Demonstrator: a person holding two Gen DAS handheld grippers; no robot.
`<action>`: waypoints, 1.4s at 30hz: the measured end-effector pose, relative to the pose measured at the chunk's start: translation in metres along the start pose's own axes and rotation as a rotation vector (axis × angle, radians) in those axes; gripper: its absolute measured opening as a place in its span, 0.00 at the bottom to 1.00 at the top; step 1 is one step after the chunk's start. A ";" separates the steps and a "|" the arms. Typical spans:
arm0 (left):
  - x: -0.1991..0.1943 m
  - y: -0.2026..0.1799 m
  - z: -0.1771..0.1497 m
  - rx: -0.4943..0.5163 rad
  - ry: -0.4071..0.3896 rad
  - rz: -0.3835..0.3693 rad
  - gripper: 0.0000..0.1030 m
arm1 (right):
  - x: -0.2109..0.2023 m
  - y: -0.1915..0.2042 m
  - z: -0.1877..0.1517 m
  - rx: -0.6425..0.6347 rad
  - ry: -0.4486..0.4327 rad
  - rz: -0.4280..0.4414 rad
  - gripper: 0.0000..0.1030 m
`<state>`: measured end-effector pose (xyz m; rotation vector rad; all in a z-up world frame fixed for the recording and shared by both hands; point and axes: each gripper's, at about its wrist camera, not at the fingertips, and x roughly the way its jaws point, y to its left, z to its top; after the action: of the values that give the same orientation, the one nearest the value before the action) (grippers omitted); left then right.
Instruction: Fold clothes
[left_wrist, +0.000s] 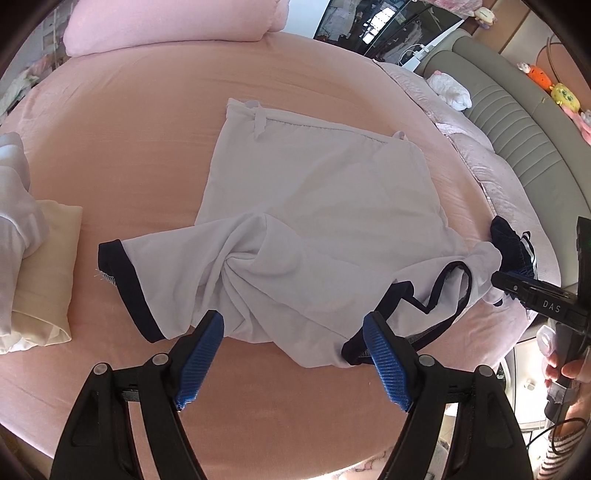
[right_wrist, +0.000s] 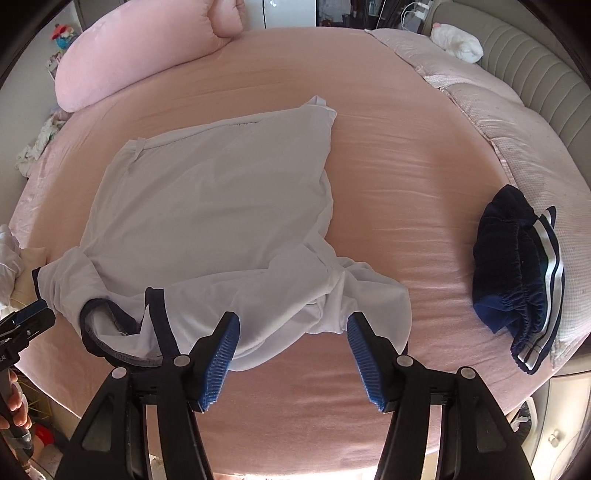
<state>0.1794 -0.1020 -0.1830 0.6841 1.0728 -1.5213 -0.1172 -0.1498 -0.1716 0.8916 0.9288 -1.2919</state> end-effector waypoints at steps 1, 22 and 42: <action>0.001 -0.004 -0.002 0.021 -0.004 0.014 0.75 | -0.005 -0.001 -0.001 0.001 -0.008 0.002 0.59; 0.023 -0.057 -0.025 0.151 -0.017 0.060 0.75 | -0.001 0.072 -0.020 -0.162 -0.038 0.029 0.61; 0.038 -0.059 -0.022 0.259 -0.134 0.456 0.75 | 0.045 0.086 -0.016 -0.265 -0.083 -0.384 0.61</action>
<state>0.1114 -0.0991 -0.2094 0.9201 0.5711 -1.2922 -0.0306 -0.1460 -0.2173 0.4615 1.2119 -1.4732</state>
